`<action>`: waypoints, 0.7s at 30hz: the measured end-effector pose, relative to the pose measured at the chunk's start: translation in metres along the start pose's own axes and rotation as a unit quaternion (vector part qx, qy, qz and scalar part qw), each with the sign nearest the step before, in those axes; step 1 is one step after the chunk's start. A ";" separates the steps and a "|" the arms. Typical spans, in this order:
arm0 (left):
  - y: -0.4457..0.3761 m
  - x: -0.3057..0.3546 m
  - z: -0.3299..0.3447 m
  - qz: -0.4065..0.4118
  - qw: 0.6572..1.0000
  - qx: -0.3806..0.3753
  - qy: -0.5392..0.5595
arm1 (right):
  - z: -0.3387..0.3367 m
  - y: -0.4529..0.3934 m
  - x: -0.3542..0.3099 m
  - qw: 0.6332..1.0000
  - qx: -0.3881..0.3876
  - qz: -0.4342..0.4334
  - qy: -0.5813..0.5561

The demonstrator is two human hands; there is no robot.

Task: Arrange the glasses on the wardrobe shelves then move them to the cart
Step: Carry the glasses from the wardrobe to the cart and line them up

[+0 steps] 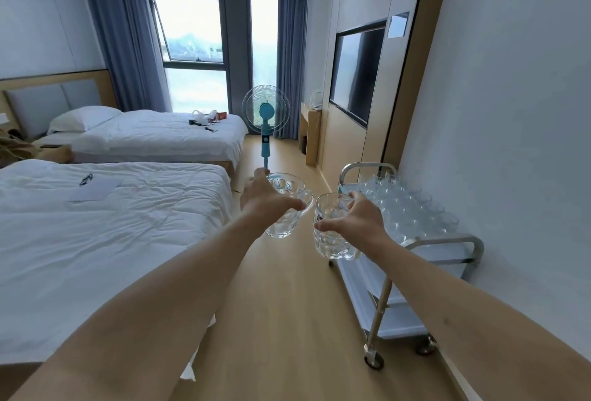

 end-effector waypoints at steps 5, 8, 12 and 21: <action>-0.057 -0.005 0.023 0.003 1.000 -0.006 -0.006 | 0.011 -0.062 0.010 1.000 -0.002 0.006 0.002; -0.087 -0.010 0.035 -0.002 0.999 -0.026 -0.022 | 0.023 -0.092 0.018 1.000 -0.001 0.027 0.001; -0.130 -0.024 0.052 0.004 0.999 -0.035 -0.028 | 0.041 -0.133 0.031 0.999 0.004 0.040 -0.002; -0.264 -0.056 0.096 0.014 0.995 -0.102 -0.015 | 0.081 -0.230 0.049 0.993 0.048 0.112 -0.004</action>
Point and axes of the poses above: each hand's wrist, its own y-axis away from the middle knuckle, its own z-axis out of the palm, x = y × z, the point moved 1 cm from there along -y, towards the middle knuckle, and after that the axes turned 3 degrees about -x, right-handed, at the moved point
